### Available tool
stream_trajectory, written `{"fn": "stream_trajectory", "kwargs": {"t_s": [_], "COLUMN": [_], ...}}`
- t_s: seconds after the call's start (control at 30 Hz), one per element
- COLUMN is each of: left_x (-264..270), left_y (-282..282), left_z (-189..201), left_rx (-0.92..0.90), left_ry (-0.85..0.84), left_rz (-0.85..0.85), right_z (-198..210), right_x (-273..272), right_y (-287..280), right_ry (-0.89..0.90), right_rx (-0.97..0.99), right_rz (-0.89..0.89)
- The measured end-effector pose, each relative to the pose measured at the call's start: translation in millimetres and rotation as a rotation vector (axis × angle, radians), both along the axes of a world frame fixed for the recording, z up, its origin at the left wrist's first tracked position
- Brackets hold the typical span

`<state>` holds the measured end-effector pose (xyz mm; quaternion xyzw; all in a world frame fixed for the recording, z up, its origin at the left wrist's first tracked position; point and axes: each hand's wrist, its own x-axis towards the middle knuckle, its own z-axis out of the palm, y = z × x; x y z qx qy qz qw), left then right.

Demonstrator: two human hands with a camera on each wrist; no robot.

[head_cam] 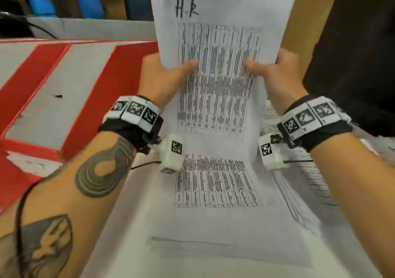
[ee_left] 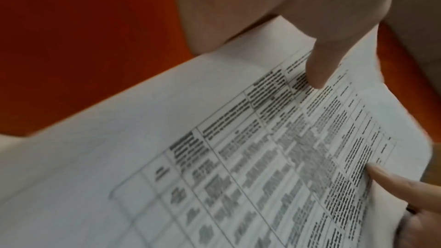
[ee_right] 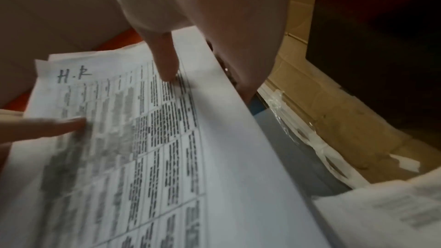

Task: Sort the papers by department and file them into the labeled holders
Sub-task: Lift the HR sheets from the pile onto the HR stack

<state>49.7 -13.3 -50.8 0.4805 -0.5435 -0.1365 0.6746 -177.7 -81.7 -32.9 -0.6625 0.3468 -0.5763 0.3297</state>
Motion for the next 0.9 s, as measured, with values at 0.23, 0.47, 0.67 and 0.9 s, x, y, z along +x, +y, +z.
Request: {"fn": "stream_trajectory", "kwargs": {"t_s": [0.23, 0.47, 0.67, 0.9], "left_x": [0.8, 4.4, 6.1, 5.1], "left_y": [0.3, 0.8, 0.8, -8.4], "left_z": [28.5, 5.6, 22.4, 0.7], "left_rx": [0.035, 0.218, 0.113, 0.099], "left_ry": [0.182, 0.121, 0.204, 0.096], "left_rz": [-0.068, -0.094, -0.179, -0.021], "right_z": [14.6, -8.2, 6.0, -10.5], "right_x": [7.3, 9.3, 12.7, 17.7], "right_y": [2.0, 1.9, -2.4, -5.0], "right_ry": [-0.149, -0.132, -0.232, -0.159], "right_rx": [-0.054, 0.015, 0.028, 0.039], "right_rz": [0.007, 0.046, 0.068, 0.026]}}
